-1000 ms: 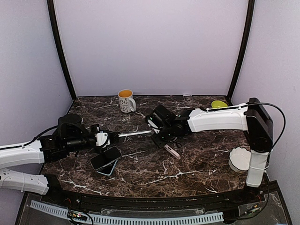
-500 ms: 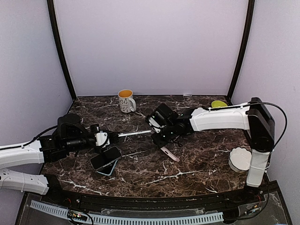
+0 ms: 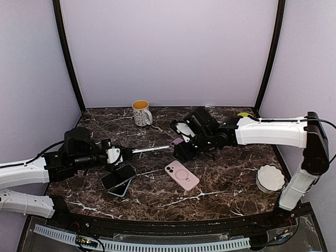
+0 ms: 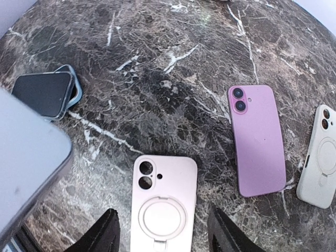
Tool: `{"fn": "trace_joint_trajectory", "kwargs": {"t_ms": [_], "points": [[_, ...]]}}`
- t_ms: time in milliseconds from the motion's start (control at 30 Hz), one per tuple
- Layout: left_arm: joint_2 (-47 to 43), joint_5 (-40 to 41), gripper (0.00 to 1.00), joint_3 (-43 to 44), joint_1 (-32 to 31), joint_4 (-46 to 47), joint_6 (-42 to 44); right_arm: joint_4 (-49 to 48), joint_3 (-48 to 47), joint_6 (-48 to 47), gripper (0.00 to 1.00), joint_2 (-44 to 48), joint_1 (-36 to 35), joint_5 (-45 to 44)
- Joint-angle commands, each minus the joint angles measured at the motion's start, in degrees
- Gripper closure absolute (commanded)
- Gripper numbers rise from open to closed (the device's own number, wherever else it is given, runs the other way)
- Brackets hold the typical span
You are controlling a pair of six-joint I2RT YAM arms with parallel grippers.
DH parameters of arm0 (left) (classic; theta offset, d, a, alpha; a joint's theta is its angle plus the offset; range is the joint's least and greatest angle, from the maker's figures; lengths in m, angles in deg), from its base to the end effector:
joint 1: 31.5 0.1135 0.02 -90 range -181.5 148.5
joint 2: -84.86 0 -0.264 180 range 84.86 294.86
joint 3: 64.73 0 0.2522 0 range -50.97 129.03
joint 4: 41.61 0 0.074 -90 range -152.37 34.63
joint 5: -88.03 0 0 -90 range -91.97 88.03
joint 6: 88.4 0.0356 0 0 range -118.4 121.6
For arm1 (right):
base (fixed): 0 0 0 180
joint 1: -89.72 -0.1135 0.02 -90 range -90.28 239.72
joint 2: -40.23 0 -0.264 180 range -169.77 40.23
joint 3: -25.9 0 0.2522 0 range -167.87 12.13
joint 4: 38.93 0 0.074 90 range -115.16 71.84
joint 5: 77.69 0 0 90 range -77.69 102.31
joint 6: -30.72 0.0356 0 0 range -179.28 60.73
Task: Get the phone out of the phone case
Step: Place the phone case at the center of the board, then pass from the left arm to the right
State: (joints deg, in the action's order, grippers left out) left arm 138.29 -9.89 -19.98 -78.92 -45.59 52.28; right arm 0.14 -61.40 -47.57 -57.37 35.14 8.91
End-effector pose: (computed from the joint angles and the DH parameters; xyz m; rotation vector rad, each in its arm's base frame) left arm 0.1443 -0.1643 0.2635 1.4151 1.0968 -0.0830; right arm 0.2187 0.3039 0.2470 -0.8813 2.3195 0.4406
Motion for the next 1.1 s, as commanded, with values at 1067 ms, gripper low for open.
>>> {"fn": "trace_joint_trajectory", "kwargs": {"t_ms": [1067], "points": [[1.21, -14.49, 1.0, 3.03, -0.04, 1.73, -5.29, -32.62, 22.96, -45.81, 0.24, 22.53, -12.2, 0.17]]}}
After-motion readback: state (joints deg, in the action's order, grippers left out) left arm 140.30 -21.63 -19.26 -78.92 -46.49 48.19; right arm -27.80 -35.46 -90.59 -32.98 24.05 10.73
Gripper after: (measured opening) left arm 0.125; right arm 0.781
